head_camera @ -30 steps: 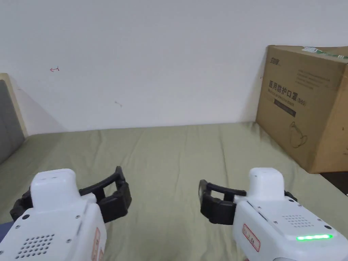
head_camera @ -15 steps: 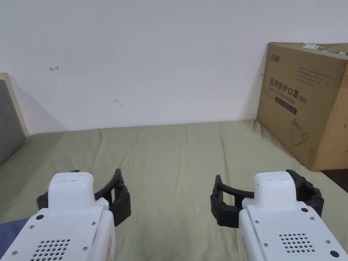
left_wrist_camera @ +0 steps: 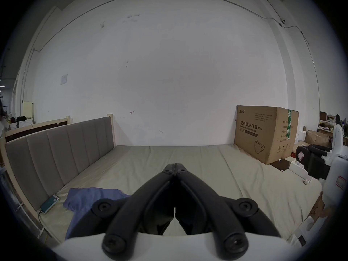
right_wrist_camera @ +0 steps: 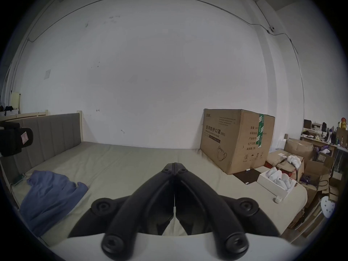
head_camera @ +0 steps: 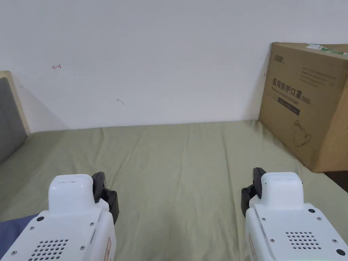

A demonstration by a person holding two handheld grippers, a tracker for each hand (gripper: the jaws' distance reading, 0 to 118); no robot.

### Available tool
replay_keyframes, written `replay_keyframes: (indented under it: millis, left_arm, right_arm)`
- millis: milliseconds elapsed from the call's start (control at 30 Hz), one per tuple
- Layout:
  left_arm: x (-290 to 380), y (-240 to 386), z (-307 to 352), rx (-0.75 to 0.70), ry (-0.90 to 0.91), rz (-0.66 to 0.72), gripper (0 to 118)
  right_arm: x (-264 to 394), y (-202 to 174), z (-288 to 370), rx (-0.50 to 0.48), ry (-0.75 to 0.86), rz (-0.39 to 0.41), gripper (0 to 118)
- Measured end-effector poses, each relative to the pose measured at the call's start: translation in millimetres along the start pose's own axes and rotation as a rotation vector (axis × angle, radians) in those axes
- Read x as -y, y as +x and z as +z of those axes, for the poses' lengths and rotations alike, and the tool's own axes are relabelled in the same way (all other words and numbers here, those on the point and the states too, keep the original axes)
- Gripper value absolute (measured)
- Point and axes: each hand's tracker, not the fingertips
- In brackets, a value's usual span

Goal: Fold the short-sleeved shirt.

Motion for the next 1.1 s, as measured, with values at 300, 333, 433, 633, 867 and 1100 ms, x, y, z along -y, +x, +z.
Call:
replay_keyframes:
  millis: [300,333,433,633,867,1100]
  left_arm:
    - [-4.1,-8.0,1.8,-0.011,0.000,0.003,0]
    - [-5.1,-11.9,3.0,-0.023,0.000,-0.001,0]
    - [-8.2,-30.8,11.8,-0.098,0.001,0.002,0]
    - [-5.5,-80.5,44.9,-0.291,-0.010,0.002,0]
    - [-2.8,-126.8,76.0,-0.442,-0.051,0.059,0]
    - [30.3,-161.8,33.6,-0.421,-0.205,0.169,0]
  right_arm:
    - [-5.4,-7.0,-2.0,-0.047,-0.021,0.007,0]
    - [-7.4,-11.6,-3.2,-0.061,-0.020,0.013,0]
    - [-13.0,-29.9,-7.9,-0.149,-0.017,0.007,0]
    - [-17.3,-90.1,-19.4,-0.393,-0.037,0.002,0]
    - [-16.0,-156.3,-11.6,-0.594,-0.101,0.014,0]
    - [1.3,-173.6,-20.3,-0.635,-0.154,0.045,0]
